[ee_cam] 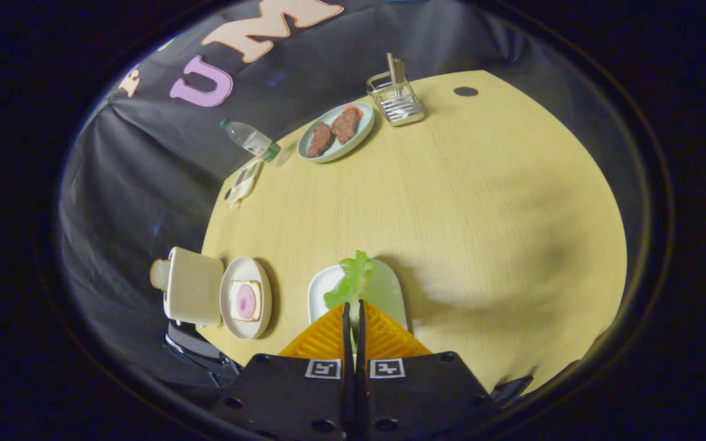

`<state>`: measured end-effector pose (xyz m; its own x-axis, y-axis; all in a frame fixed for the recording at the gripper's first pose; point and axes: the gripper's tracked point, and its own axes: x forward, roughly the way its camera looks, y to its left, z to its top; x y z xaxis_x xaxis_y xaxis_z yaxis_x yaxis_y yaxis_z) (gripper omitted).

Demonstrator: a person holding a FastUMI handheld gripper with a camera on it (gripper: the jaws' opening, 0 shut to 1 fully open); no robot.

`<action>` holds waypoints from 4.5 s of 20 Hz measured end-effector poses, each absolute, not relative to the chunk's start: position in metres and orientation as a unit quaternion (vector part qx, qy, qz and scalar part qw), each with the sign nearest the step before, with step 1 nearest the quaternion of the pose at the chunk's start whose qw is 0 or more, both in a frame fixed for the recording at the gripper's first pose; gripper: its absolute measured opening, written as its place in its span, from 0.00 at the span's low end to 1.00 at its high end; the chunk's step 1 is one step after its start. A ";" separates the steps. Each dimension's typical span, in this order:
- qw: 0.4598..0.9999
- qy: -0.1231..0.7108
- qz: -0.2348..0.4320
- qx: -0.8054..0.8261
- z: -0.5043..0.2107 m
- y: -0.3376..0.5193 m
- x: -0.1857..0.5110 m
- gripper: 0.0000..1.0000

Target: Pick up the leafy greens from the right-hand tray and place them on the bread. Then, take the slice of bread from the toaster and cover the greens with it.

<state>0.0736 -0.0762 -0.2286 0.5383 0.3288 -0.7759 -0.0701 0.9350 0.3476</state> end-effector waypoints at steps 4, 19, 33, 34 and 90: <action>0.873 0.445 0.132 0.151 -0.195 -0.049 0.067 0.03; 0.837 0.429 0.253 0.227 -0.150 0.171 0.034 0.03; 0.802 0.488 0.262 0.225 -0.253 0.274 0.026 0.03; 0.800 0.497 0.250 0.224 -0.263 0.266 0.026 0.03; 0.715 0.648 0.139 0.222 -0.162 0.416 0.006 1.00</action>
<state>0.0058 0.4162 -0.1619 0.1211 0.4865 -0.8653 0.0887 0.8629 0.4976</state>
